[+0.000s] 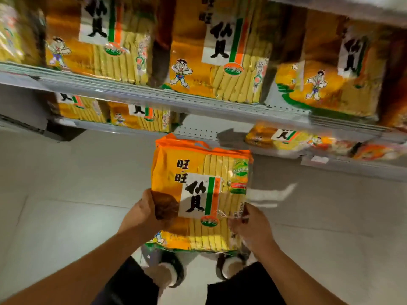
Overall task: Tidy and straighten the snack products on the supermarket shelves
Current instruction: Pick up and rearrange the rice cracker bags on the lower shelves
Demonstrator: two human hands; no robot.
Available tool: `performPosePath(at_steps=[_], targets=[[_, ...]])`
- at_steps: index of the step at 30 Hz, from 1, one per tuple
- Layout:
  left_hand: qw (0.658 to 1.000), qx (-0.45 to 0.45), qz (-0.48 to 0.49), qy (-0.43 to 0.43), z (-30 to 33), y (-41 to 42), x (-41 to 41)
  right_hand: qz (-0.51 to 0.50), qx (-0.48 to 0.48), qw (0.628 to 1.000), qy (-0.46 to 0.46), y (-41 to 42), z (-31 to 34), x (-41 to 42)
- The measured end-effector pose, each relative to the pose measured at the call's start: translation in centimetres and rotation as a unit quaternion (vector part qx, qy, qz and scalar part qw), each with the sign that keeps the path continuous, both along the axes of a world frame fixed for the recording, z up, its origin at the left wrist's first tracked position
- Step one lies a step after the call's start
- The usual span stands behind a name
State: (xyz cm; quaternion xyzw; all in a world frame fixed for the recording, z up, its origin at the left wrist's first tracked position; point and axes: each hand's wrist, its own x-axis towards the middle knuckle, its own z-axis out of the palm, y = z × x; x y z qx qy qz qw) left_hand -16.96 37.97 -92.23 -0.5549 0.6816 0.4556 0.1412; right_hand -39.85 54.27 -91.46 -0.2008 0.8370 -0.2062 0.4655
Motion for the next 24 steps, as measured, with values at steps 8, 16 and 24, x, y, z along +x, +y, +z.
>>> performPosePath(at_steps=[8, 16, 24], targets=[[0.988, -0.124, -0.003, 0.088, -16.3, -9.4, -10.0, -0.059, -0.112, 0.989, 0.071, -8.1, -17.0, -8.9], [0.931, -0.311, 0.015, 0.191, -24.3, -18.5, -18.4, -0.107, -0.294, 0.927, 0.204, -17.4, -24.7, -17.0], [0.916, -0.343, 0.052, 0.202, -26.9, -20.7, -21.5, -0.099, -0.286, 0.925, 0.228, -21.3, -27.6, -19.0]])
